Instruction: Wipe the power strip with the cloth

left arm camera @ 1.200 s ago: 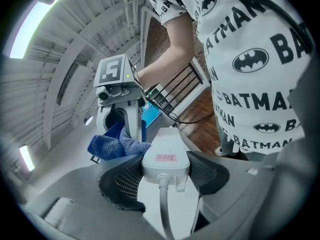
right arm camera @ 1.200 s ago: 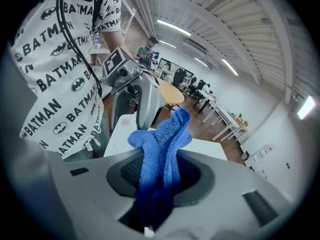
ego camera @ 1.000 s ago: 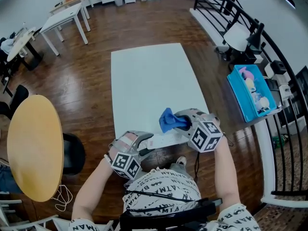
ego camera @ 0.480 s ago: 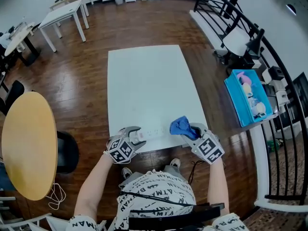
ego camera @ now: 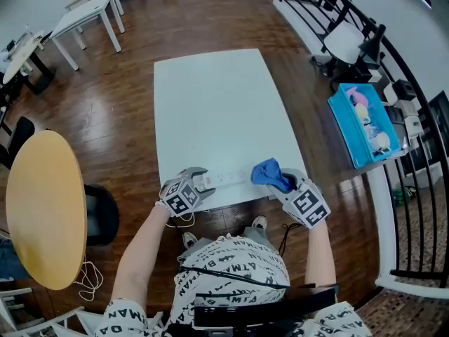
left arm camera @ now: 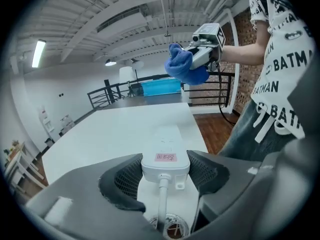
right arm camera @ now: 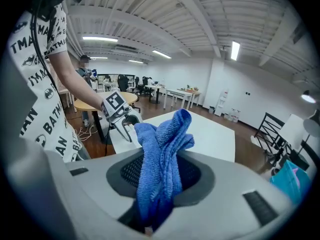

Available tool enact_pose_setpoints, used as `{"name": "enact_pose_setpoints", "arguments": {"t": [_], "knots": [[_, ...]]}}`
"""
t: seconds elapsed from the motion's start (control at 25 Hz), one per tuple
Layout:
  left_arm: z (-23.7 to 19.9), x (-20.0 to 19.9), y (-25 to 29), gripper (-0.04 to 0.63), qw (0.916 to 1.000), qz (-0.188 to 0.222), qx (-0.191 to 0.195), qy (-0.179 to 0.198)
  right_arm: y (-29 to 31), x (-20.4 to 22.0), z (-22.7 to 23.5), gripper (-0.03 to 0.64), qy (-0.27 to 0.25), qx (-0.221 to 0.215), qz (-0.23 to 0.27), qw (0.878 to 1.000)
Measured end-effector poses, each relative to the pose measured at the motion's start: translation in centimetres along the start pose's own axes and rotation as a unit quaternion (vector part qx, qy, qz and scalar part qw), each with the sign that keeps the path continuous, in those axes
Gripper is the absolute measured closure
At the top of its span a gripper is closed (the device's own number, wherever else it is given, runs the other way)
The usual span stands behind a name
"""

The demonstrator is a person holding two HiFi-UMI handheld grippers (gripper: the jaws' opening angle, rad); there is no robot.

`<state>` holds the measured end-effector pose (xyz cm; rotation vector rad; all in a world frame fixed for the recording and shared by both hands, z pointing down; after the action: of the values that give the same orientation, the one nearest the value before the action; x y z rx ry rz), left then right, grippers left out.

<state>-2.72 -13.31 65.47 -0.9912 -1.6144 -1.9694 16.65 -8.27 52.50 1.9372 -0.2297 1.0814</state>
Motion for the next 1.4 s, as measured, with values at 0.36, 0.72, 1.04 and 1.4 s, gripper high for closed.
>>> {"name": "enact_pose_setpoints", "arguments": {"t": [0.36, 0.72, 1.04, 1.4], "knots": [[0.1, 4.1, 2.6, 0.313, 0.9966, -0.078, 0.016, -0.021, 1.0, 1.7, 1.4, 0.479, 0.085, 0.056, -0.014, 0.995], [-0.6, 5.9, 3.3, 0.306, 0.9930, -0.100, -0.008, -0.063, 1.4, 2.5, 1.7, 0.479, 0.190, 0.085, 0.021, 0.978], [-2.0, 4.6, 0.2, 0.272, 0.9867, -0.011, -0.055, -0.152, 3.0, 3.9, 2.3, 0.482, 0.275, 0.114, 0.037, 0.954], [-3.9, 1.5, -7.6, 0.592, 0.9156, 0.132, -0.219, -0.310, 4.8, 4.5, 2.2, 0.482, 0.293, 0.112, 0.030, 0.949]]}}
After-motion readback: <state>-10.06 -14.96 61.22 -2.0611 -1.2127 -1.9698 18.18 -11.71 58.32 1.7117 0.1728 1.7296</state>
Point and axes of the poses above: the fingertips, and each gripper's own axes: y forward along the fingers, z to its right, x out of its underside, the point moved 3 cm from there along -y, backward along the fingers, and after that the axes turned 5 degrees about -y, right-handed, at the moved point
